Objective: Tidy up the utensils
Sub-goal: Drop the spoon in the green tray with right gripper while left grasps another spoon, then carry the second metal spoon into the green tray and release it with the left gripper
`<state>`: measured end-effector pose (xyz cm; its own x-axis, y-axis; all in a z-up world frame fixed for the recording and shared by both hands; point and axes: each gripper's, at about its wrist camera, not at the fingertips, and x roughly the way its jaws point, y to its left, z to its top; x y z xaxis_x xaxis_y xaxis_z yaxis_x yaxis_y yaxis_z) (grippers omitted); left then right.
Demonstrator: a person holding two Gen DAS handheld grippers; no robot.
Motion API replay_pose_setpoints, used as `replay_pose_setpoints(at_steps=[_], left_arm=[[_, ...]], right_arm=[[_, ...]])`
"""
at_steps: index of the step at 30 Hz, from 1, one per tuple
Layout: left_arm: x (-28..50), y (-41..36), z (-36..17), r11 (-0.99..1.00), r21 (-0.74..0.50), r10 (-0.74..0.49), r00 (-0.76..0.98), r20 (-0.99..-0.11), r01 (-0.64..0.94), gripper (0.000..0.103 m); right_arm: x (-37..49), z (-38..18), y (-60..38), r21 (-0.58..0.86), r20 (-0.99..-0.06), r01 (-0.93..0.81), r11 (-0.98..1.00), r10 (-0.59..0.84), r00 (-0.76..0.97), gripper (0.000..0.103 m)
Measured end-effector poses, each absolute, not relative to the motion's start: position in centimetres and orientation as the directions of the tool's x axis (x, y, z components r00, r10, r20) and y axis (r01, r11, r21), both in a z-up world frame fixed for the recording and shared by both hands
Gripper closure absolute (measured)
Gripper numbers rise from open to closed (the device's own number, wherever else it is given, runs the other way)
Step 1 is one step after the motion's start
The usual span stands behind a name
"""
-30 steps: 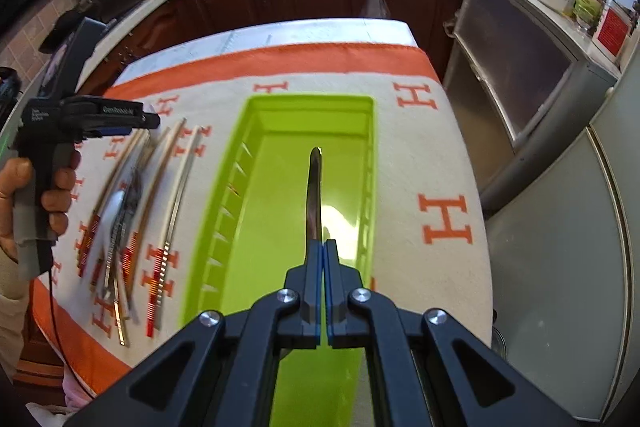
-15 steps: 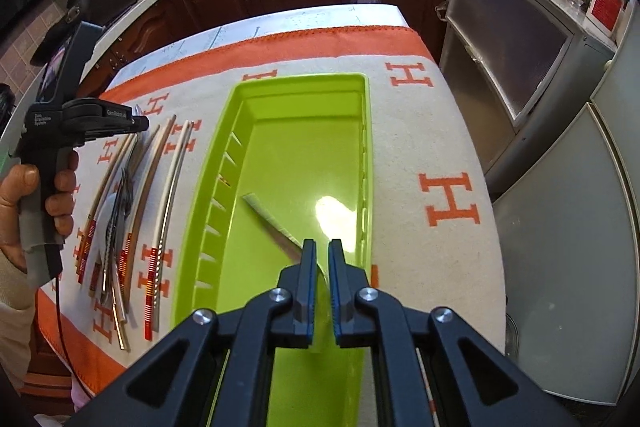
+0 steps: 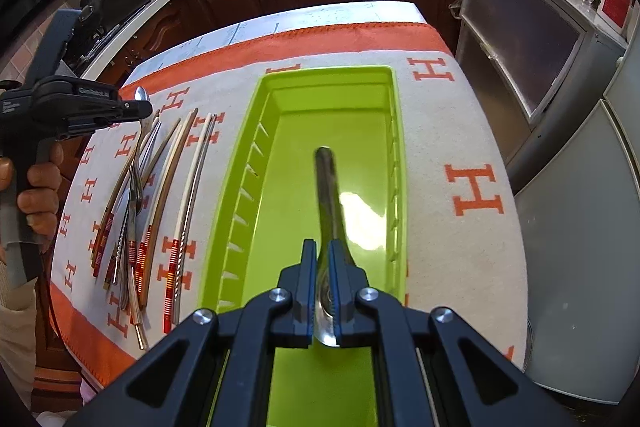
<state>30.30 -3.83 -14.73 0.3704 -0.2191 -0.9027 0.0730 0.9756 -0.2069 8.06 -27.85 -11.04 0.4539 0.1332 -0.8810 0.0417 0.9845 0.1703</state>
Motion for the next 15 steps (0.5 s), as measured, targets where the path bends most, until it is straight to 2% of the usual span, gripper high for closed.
replay_pose_setpoints(at_steps=[15], left_arm=[[25.5, -1.3, -8.7, 0.924, -0.351, -0.382, 0.34, -0.859, 0.152, 0.103]], right_arm=[[7.2, -9.5, -25.1, 0.17, -0.87, -0.006, 0.985, 0.153, 0.469, 0.097]])
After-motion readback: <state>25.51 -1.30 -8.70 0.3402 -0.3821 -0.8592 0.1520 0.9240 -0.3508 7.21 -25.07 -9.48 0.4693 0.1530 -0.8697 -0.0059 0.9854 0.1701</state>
